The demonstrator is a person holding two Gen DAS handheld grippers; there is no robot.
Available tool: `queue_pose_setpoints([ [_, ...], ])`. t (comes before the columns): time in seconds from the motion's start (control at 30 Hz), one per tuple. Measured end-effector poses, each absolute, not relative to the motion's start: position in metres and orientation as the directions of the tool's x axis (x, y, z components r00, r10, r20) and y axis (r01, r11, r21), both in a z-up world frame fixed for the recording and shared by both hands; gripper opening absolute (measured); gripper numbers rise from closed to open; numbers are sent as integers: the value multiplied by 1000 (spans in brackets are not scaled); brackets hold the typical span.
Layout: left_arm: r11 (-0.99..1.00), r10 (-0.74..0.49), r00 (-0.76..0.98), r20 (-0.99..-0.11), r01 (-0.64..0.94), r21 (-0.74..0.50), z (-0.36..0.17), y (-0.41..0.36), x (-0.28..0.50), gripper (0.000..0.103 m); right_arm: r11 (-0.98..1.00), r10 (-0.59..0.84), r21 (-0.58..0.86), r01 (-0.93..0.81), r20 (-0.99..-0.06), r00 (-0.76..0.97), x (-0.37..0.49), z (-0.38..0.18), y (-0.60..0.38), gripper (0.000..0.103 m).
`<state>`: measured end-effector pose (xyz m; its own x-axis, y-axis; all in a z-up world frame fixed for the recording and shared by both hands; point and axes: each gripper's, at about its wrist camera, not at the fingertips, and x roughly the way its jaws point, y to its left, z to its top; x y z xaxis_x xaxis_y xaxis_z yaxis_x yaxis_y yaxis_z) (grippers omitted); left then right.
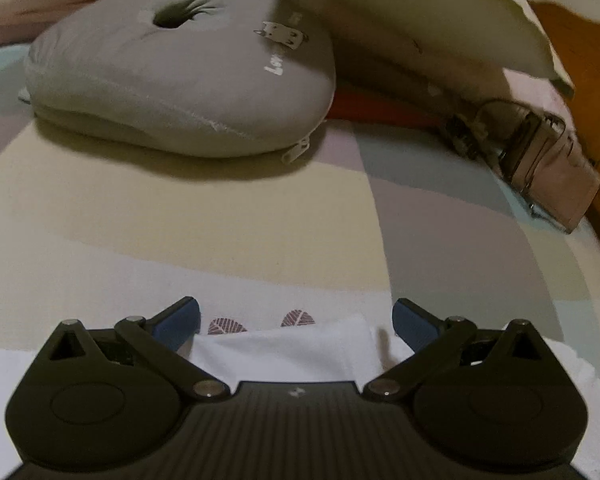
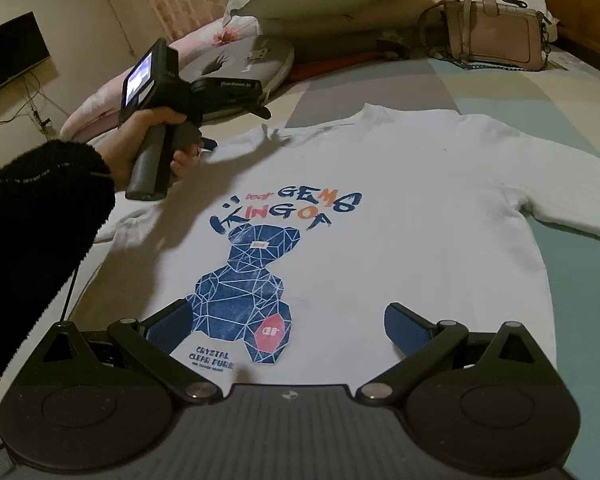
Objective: Fold clothes
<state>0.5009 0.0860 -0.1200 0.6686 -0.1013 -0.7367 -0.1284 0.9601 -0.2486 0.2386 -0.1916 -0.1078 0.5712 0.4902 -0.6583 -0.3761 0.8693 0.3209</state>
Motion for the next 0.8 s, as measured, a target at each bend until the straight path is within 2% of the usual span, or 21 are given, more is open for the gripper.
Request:
queue_pose_setpoints([
  [0.1,958,-158,680,-716,-70,-279,-108,78,484,102,867,495,329,-374,-653,573,238,-107,-193,103],
  [0.27,907,-358,591,-723,36,-419,-112,68,480,102,867,495,338,-367,-670,553,239,-111,-190,103],
  [0.37,922,-326,585,-742,24,-387,-124,58,494,102,863,501,349,-365,-676,540,241,-113,-190,103],
  [0.5,946,-232,648,-725,-23,-323,-125,54,508,102,868,492,343,-358,-682,541,243,-113,-193,103],
  [0.6,943,-198,672,-714,-68,-326,-117,51,507,102,868,495,357,-346,-679,542,243,-113,-196,103],
  [0.7,922,-310,641,-702,21,-387,-106,37,494,102,861,507,375,-343,-676,535,243,-112,-198,103],
  [0.8,871,-468,533,-705,146,-468,-110,12,488,102,862,506,378,-337,-684,526,243,-113,-196,103],
])
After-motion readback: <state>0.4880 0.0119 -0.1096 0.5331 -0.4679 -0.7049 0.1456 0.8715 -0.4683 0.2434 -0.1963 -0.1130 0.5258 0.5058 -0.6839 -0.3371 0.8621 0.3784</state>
